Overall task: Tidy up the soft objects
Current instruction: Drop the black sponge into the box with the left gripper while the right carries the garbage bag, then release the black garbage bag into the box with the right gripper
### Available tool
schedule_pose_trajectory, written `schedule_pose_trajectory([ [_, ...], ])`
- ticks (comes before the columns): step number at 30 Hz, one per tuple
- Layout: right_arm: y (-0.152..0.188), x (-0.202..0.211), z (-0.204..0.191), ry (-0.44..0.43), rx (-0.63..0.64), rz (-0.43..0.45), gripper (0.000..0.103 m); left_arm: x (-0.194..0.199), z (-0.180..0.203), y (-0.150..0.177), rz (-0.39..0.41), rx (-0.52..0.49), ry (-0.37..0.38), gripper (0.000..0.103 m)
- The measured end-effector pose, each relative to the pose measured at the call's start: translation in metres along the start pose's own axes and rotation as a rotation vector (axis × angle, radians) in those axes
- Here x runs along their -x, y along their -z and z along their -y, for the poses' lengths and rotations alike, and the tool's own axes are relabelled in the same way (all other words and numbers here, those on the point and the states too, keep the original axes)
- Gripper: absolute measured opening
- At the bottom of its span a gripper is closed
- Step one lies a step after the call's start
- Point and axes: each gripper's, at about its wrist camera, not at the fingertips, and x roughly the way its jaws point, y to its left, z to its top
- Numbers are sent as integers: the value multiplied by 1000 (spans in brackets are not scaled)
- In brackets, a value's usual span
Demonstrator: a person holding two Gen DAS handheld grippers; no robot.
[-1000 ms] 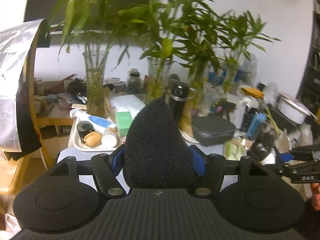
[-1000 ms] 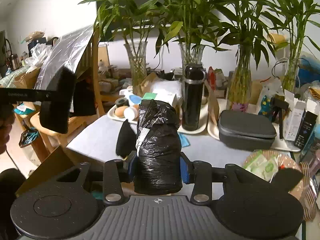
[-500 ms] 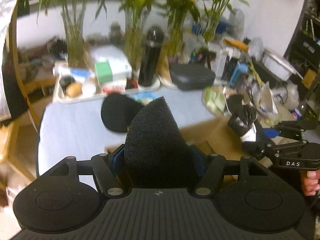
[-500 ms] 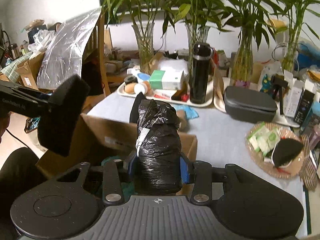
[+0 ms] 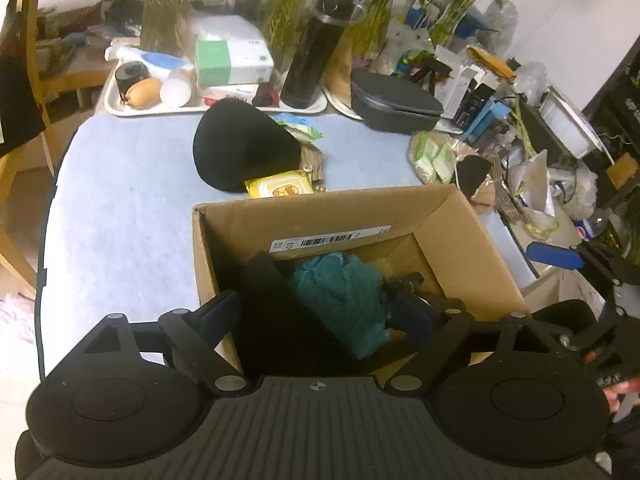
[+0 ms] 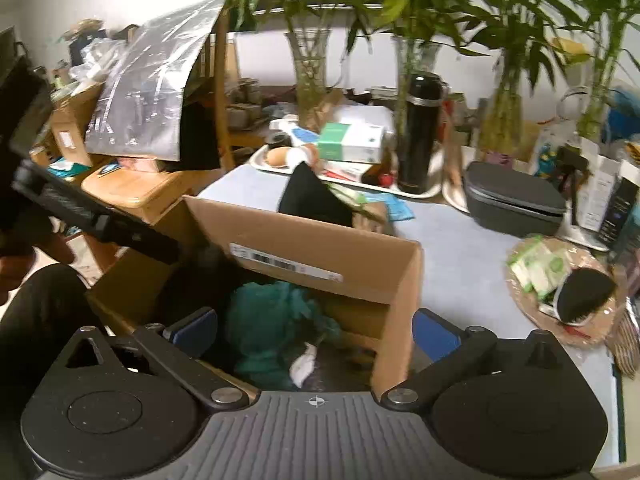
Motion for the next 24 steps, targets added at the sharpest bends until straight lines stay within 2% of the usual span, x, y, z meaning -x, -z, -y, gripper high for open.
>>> schedule_pose_trajectory([
  [2,5,-2,7,16,-35,-2,103,7,2,1,20,-12,-16,86],
  [8,23,-12,24,-33,-160,-37,103,32,3,13,123,-52,-80,86],
  [11,30,-15,22,-72,-186,-52,103,46,-2,19,163,-34,-72,86],
  [15,32,-15,12,-44,-183,-51,103,63,-8,23,203,-7,-69,86],
  [24,33,-9,20,-56,-240,-31,103,91,-10,24,259,43,-128,86],
])
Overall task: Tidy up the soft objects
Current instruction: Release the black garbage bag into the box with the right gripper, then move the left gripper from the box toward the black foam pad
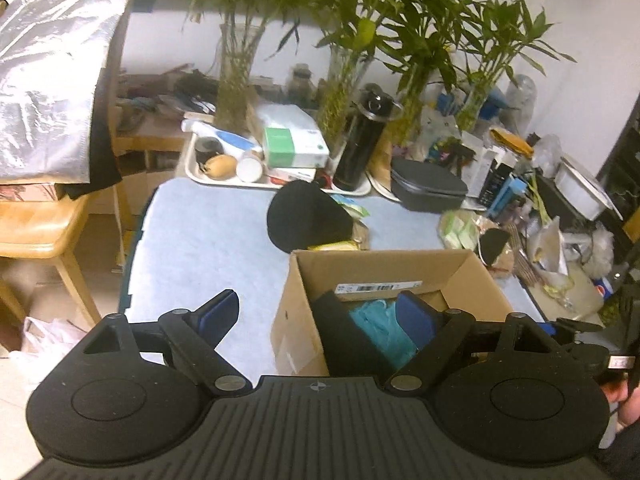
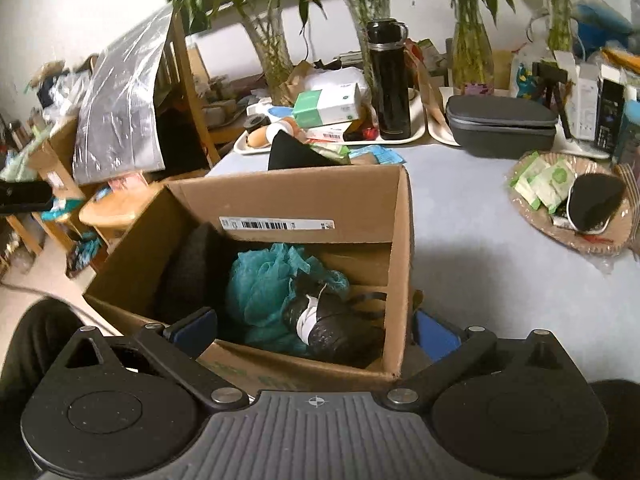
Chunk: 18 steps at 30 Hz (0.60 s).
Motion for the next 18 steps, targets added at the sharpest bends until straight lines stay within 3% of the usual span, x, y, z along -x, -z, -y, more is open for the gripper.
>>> schedule_pose_trajectory([
  [7,-7,29,-2,70,92,73,103,17,13,-18,1,-72,14,86],
  [11,-10,46,-4,101,154,113,103,28,14,-33,45,-83,-8,86],
  [18,-18,59,0,93,141,144,103,34,12,-38,88,-66,-10,86],
])
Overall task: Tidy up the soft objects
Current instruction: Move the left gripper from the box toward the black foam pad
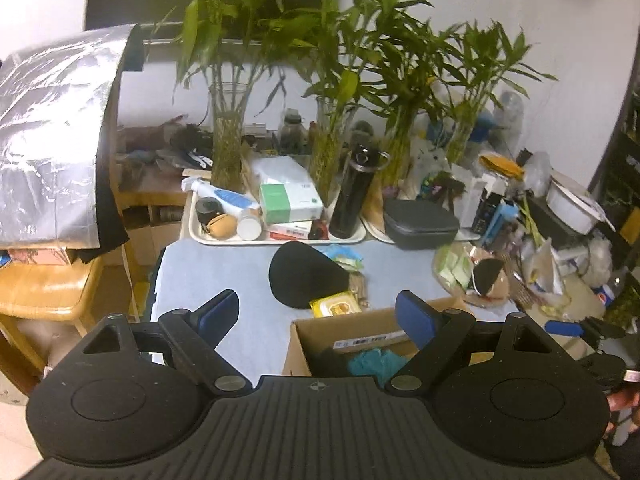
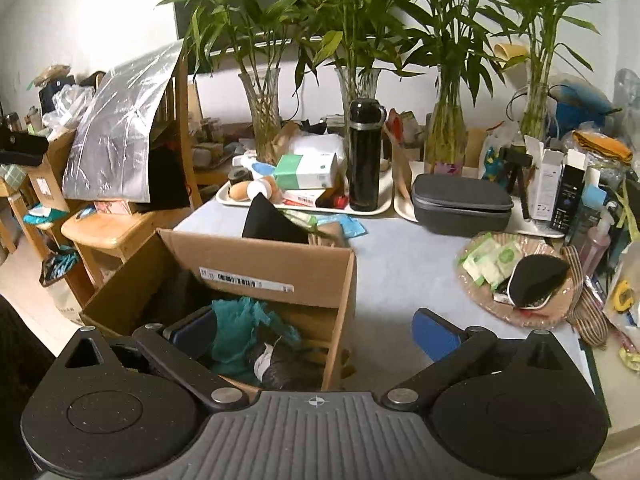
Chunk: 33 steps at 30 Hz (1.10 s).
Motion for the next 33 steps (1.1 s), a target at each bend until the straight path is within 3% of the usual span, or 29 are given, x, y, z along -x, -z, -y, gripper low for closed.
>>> schedule_pose_trajectory([
  [10,-14,-4,-7,40,54,27,103,-30,-10,18,-24,-20,21,86],
  [16,-29,-19,0,37,64,60,103,-41,-13,14,24,-45,35,86],
  [22,-39,-45,9,50,53,61,103,-65,-20,6,18,-25,55,86],
  [30,-41,-50,24,34,-29,63,103,-70,-26,-4,30,61,32,86],
  [33,-41,-48,28,31,-33,53,103,-69,-24,-8,44,62,-10,86],
])
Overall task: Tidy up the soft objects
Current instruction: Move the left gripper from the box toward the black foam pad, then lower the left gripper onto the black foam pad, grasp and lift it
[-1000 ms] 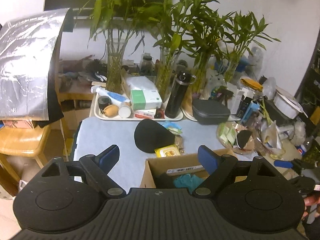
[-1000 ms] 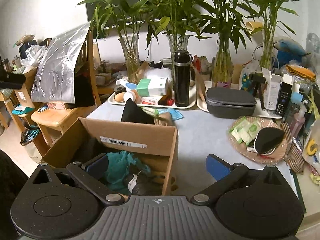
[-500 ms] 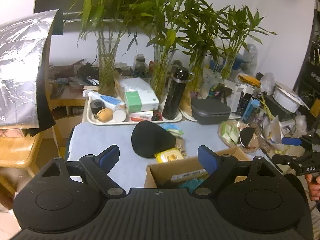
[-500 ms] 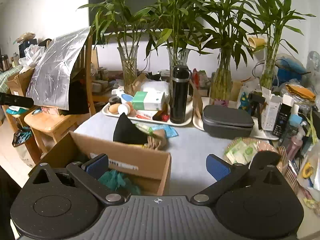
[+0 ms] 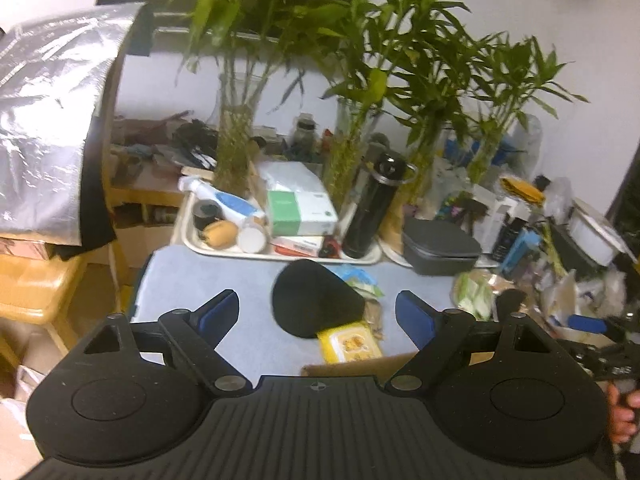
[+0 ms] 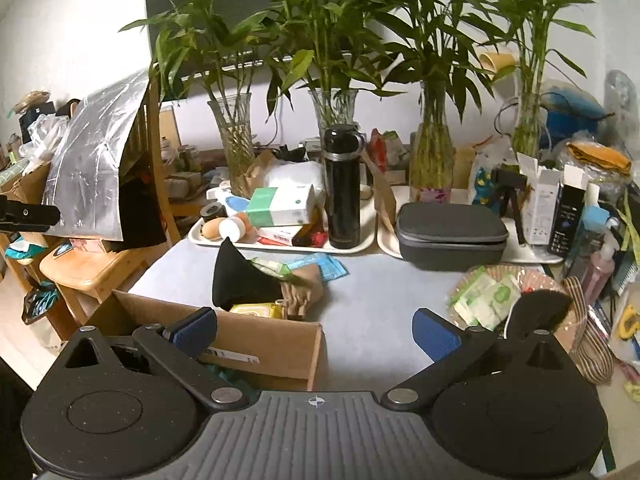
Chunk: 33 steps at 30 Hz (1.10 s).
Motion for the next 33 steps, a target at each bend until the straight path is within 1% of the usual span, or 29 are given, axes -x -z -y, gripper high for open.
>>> schedule_pose_trajectory([
  [3,0,0,3,5,7,-4,103,-4,-2,-2,-1,13,-20,86],
  [5,0,-1,5,9,-2,-2,103,-8,-4,-2,-10,25,-21,86],
  [9,0,-4,8,-1,-29,1,103,-14,-5,1,0,27,-29,86],
  [11,0,-6,8,-8,-30,7,103,-19,-8,3,8,42,-3,86],
  [13,-1,-10,9,-18,-22,13,103,-27,-11,5,-1,54,14,86],
  [16,-6,-21,12,-27,-3,4,103,-37,-12,5,-9,41,20,86],
  [20,-13,-36,18,-43,1,-6,103,-50,-13,0,-23,26,68,86],
  [22,-16,-44,21,-37,-4,-4,103,-60,-15,-4,-33,10,74,86],
  [26,-18,-58,26,-30,-30,0,103,-86,-17,-8,-86,-6,84,86],
  [28,-17,-64,29,-23,-44,4,103,-102,-16,-10,-118,-25,103,86],
  [31,-14,-72,33,-7,-64,3,103,-128,-19,-11,-175,-25,140,86],
  [33,-10,-75,35,-10,-75,5,103,-147,-20,-10,-209,-38,146,86],
])
